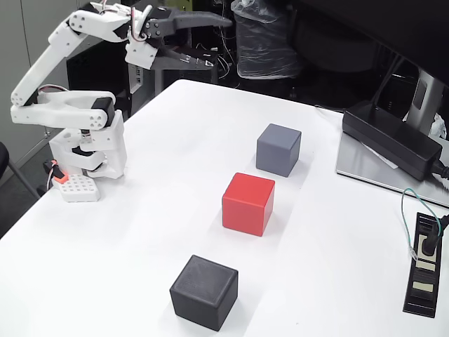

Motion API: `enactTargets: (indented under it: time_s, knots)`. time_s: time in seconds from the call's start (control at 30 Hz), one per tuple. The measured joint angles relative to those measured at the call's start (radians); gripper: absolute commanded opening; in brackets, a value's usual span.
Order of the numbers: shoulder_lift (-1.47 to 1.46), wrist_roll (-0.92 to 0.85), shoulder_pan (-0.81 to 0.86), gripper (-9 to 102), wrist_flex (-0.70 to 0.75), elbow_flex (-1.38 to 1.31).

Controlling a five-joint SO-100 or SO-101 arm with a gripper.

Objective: Stack the three blocks in an ordered color.

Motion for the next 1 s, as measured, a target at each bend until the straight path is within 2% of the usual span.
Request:
enactTargets:
  time_s: [0.4, 0.7, 1.0]
  knots:
    - [-0.742, 0.359, -0.044, 31, 0.233, -0.546]
    - [-1.138, 0.394, -0.044, 31, 0.370, -0.798]
    - [-1.447, 0.399, -0.155, 31, 0.380, -0.867]
